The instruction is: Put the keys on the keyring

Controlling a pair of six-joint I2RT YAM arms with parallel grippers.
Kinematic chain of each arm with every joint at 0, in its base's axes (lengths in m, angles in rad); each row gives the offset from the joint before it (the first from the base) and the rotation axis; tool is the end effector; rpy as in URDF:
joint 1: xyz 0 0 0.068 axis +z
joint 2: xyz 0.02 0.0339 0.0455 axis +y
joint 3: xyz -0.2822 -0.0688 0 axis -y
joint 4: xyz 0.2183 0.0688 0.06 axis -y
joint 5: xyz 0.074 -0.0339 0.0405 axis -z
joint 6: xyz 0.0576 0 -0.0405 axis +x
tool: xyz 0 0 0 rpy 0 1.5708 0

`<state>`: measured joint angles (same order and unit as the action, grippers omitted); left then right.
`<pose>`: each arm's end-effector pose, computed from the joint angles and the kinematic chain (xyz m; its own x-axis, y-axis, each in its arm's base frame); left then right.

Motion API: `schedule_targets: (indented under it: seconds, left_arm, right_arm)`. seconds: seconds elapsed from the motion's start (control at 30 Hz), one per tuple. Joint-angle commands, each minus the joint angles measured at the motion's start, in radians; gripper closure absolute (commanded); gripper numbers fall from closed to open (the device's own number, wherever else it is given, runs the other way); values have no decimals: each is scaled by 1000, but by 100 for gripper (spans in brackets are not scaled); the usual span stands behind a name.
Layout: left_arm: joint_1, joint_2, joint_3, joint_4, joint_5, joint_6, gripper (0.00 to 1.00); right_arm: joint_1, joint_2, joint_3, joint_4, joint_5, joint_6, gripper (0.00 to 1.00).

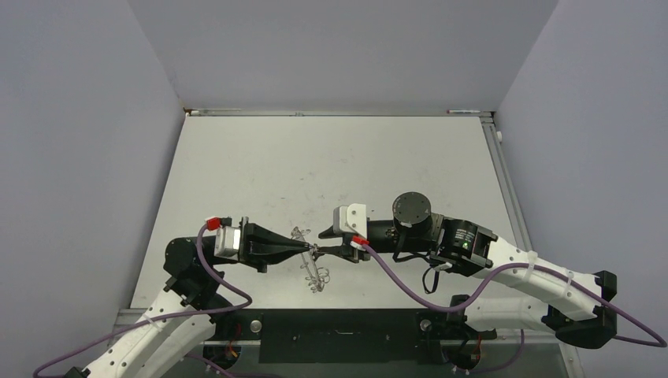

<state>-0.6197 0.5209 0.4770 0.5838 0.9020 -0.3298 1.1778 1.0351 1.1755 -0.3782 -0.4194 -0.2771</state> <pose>0.0471 -0.0891 0.3607 0.1019 -0.3193 -0.9421 0.9945 0.0111 0.1038 0.0575 0.2000 0.4163 0.1855 -0.2050 -0.9610 -0.9820 -0.0747 -0.1736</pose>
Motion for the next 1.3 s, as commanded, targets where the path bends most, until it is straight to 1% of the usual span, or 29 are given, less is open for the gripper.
schedule_targets:
  seconds: [0.0, 0.37, 0.63, 0.77, 0.93, 1.17, 1.27]
  left_arm:
    - [9, -7, 2, 67, 6, -15, 100]
    - [11, -2, 2, 73, 3, -23, 100]
    - [14, -1, 2, 76, -6, -25, 100]
    - [20, -2, 2, 77, -12, -27, 100]
    - [26, -8, -1, 82, -36, -37, 100]
    - [40, -5, -17, 156, -62, -90, 100]
    - [46, -2, -18, 163, -66, -96, 100]
  right_arm:
    - [-7, -4, 17, 52, -36, -7, 72]
    - [-8, 1, 5, 72, -46, -10, 84]
    - [-9, -2, -5, 90, -57, -8, 88]
    - [-11, 3, -12, 90, -61, -8, 94]
    - [-13, -1, -30, 102, -61, -3, 95]
    - [-12, 4, -50, 109, -66, 9, 95]
    - [-12, 9, -54, 116, -73, 14, 95]
